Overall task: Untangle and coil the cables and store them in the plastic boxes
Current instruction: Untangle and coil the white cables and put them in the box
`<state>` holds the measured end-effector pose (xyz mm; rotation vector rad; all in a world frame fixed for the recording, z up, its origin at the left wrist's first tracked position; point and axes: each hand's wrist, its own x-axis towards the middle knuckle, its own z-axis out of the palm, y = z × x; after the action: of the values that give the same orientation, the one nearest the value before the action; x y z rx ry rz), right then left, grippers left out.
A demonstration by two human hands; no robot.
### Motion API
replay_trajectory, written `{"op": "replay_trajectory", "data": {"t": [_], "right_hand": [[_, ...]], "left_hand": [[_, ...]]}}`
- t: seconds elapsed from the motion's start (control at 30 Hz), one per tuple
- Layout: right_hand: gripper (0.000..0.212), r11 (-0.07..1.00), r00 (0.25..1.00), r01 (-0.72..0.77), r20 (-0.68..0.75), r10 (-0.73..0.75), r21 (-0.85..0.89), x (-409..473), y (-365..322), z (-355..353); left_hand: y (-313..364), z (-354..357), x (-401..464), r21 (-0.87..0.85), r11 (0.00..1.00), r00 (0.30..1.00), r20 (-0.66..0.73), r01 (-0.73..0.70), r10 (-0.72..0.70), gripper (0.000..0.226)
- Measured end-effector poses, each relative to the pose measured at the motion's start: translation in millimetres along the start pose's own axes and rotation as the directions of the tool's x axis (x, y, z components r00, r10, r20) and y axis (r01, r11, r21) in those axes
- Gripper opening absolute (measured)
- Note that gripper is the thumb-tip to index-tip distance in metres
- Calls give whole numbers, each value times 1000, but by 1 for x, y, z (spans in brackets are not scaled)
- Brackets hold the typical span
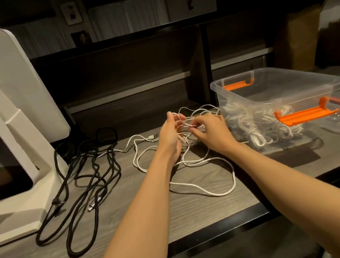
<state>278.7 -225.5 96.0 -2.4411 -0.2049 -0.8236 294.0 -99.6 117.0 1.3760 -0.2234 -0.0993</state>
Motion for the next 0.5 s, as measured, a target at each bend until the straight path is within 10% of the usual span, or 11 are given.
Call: {"op": "replay_trajectory", "data": {"t": [0.3,0.5], "right_hand": [[25,944,990,-91,73,120,-317,-4,7,-3],[17,986,976,79,-191,-107,-149,-2,6,-7]], "left_hand": [[16,-12,-6,-561,787,966,168,258,-197,54],[16,-15,-5,-166,937,951,48,308,-304,49]]}}
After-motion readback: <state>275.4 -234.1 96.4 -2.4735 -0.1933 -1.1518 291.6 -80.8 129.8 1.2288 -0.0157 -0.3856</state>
